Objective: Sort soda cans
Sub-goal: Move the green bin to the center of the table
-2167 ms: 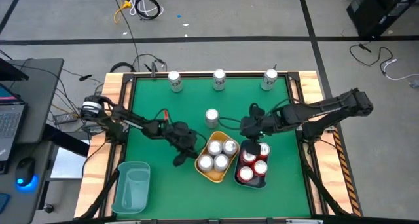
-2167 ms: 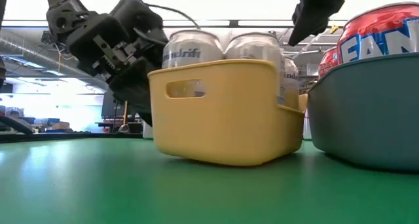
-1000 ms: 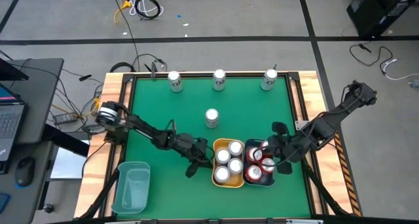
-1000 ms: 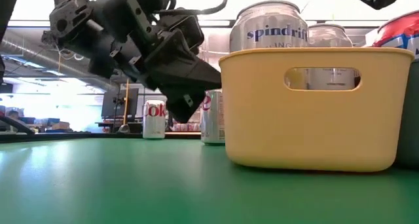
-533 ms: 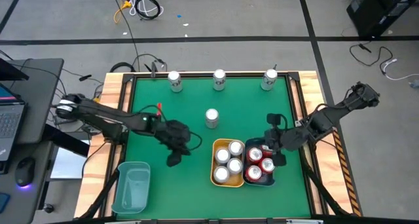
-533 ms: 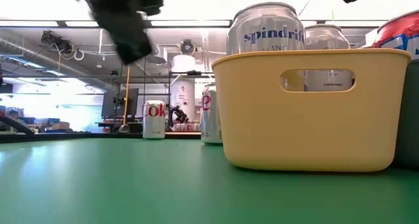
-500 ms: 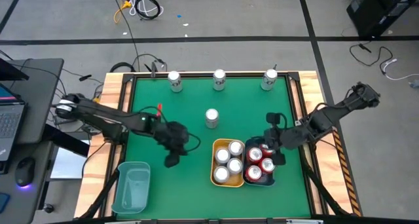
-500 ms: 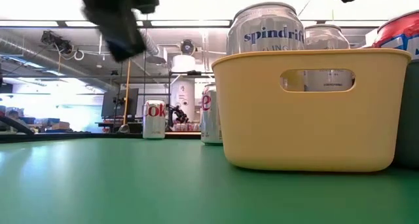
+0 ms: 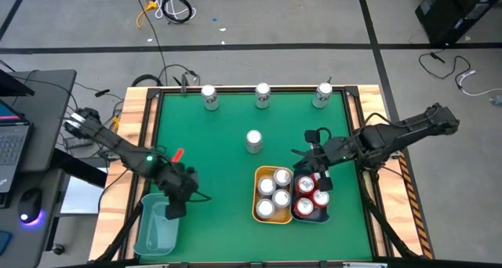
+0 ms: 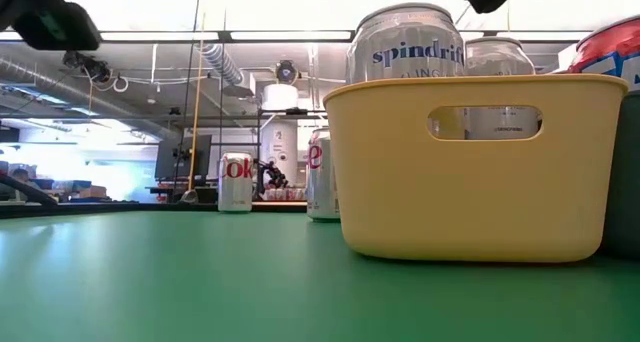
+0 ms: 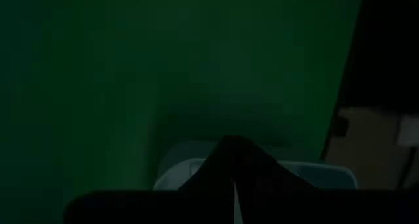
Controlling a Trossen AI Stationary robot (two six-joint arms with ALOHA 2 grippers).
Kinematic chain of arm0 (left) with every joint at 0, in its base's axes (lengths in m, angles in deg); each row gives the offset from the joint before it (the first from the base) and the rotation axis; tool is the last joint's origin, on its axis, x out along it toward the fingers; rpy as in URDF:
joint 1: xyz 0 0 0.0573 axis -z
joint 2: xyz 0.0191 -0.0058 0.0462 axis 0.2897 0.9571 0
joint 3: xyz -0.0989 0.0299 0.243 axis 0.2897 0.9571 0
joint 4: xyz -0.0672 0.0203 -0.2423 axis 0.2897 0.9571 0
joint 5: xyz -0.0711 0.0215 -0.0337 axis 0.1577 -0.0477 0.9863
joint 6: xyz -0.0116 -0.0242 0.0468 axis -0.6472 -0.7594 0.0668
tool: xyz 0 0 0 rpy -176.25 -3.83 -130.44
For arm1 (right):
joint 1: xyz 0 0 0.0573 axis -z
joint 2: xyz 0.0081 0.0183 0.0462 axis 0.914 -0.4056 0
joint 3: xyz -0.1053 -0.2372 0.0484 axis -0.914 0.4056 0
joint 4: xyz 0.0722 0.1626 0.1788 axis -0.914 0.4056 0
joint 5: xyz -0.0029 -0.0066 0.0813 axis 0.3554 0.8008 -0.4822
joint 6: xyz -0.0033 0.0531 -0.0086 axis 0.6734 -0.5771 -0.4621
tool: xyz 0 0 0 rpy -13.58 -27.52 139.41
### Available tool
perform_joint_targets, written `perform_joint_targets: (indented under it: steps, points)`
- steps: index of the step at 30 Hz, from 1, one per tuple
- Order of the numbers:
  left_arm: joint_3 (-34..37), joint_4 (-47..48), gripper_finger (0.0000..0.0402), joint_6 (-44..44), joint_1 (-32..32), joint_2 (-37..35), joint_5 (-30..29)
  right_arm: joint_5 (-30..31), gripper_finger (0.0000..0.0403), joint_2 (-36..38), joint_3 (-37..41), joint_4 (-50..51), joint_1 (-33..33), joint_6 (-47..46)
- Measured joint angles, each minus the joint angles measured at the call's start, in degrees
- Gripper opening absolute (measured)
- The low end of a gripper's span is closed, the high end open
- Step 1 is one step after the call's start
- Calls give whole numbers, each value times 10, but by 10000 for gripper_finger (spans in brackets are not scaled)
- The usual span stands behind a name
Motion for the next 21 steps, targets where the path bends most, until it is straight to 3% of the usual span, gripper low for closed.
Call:
perform_joint_targets:
  steps: [6,12,21]
  points:
    - [58,-30,1,-82,28,-77,-35,-22,0,-8,5,-25,25,13]
    - [118,-30,6,-145,33,-103,-4,-39,0,-18,5,-31,38,15]
    - [138,-27,92,-144,33,-99,-19,-54,0,-23,5,-30,57,16]
